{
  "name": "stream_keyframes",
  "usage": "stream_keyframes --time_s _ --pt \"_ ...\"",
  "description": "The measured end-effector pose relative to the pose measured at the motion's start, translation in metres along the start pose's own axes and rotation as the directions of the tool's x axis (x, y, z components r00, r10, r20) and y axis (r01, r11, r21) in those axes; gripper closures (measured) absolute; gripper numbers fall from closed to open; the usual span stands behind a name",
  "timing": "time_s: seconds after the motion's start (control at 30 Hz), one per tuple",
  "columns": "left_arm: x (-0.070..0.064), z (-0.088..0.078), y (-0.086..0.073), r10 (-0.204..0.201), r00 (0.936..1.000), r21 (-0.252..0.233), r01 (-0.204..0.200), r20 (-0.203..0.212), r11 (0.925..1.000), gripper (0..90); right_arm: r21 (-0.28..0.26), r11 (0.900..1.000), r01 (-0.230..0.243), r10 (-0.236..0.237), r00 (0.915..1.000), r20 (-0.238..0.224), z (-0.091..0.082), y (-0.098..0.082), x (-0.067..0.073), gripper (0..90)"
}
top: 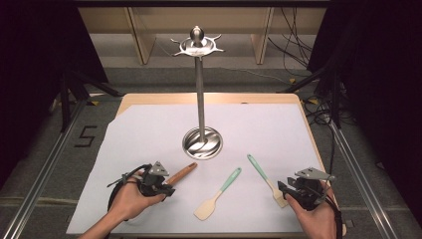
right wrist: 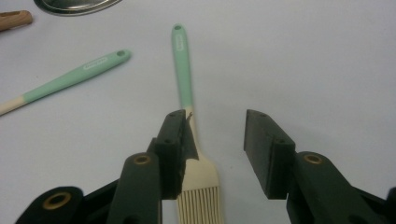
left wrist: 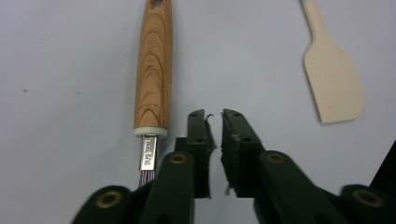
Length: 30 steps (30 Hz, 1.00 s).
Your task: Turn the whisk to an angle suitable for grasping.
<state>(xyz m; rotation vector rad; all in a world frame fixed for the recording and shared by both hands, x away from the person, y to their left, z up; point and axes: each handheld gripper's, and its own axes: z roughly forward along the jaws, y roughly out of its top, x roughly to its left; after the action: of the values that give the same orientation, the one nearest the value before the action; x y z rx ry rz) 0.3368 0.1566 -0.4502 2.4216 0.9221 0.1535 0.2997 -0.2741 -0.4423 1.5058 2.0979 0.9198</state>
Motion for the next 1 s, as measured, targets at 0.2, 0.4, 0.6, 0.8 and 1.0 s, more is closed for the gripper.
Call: stream_keyframes --time_s 0.2,0.4,0.6,0.8,1.0 --pt "-0.001 0.017 0.005 0.001 1.0 0.094 -0.001 0.005 0.9955 89.1 -0.002 1.0 0.005 -0.005 1.0 0.008 0.0 0.0 -0.002 60.5" --pt "0.001 0.023 0.009 0.046 0.9989 0.176 -0.047 0.007 0.9833 89.1 0.004 1.0 0.003 -0.003 1.0 0.007 0.0 0.0 -0.001 60.7" --pt "0.003 0.019 0.007 0.057 0.9984 0.224 -0.054 -0.005 0.9731 89.1 0.014 1.0 -0.004 0.004 0.9998 -0.018 0.002 0.0 0.0 60.7" --pt "0.011 0.015 0.004 0.063 0.9972 0.258 -0.051 -0.039 0.9649 89.1 0.025 0.999 0.032 -0.032 0.9994 -0.013 0.002 0.0 -0.003 60.7" --pt "0.021 0.011 0.0 0.058 0.9972 0.287 -0.041 -0.049 0.957 89.1 0.022 1.0 -0.004 0.004 1.0 -0.002 0.002 0.0 -0.001 60.8"
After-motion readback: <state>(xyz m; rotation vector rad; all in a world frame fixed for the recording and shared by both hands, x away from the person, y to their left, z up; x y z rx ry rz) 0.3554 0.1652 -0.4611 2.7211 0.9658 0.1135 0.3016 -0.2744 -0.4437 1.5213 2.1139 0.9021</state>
